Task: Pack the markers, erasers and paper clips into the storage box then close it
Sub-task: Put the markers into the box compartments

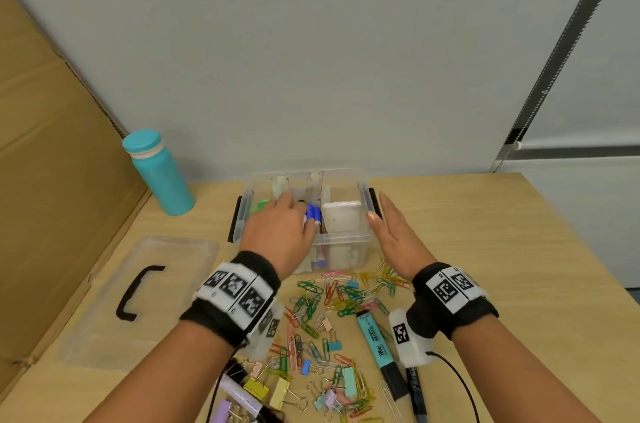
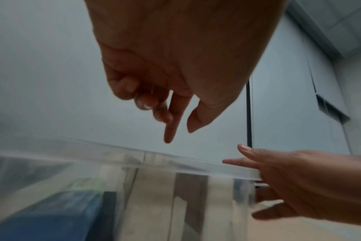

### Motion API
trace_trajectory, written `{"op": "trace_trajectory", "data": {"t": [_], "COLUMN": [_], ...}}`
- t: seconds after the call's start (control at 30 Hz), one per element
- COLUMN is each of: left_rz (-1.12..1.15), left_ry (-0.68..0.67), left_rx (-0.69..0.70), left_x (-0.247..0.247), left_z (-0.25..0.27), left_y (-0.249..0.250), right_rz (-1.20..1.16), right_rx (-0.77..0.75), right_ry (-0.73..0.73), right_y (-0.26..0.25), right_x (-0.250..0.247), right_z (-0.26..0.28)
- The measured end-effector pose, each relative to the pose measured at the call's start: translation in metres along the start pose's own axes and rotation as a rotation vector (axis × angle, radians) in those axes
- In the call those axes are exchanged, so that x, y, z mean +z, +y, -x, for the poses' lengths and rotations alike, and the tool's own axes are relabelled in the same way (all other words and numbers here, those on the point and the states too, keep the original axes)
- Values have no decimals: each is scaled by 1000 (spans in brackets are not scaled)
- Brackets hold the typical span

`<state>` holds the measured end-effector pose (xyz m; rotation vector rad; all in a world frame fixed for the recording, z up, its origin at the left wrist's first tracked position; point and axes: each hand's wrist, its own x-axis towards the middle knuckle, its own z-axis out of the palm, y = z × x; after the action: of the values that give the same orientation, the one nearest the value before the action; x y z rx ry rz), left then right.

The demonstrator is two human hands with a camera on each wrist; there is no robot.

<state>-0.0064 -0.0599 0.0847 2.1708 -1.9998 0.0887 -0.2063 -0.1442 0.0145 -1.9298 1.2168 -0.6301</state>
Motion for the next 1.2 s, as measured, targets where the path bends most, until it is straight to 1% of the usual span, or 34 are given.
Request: {"op": "trace_trajectory", "data": {"t": [0.07,0.1,0.17,0.23,0.3,0.37,0.43,0.5,0.57,0.67,0.8,0.9,0.97,1.07,1.2], "left_rz": [71,101,154,174,146,101,30,-52,-112,-160,-178,-182,-174,-107,69], "left_ry": [30,14,-59,-169,-274,-349,-397,-421,-432,-429,-420,-416,-405,-352,-282], "left_rx": [88,124,191,270,368,446,514,582,622,639,660,658,633,530,326], "left_x": [0,2,11,24,40,55,70,83,90,90,90,86,81,70,48], "left_z": [24,35,52,62,67,68,65,61,57,53,53,54,55,58,66], "left_y": [0,1,4,12,24,39,53,63,67,72,74,68,59,36,-5], "right_rz": [23,40,90,183,315,442,519,562,608,633,489,500,532,569,503], "right_rx": [16,18,15,17,80,182,290,359,380,388,451,406,337,132,-209], "right_ry": [71,117,189,188,74,-114,-295,-414,-454,-457,-481,-476,-452,-344,-102], "right_y": [3,4,7,8,10,13,14,13,14,16,13,6,-7,-42,-108], "right_x": [-10,-14,-21,-25,-25,-22,-16,-10,-7,-3,-3,-9,-17,-38,-68], "right_z": [15,24,42,58,73,86,95,101,103,103,100,95,89,80,74]}}
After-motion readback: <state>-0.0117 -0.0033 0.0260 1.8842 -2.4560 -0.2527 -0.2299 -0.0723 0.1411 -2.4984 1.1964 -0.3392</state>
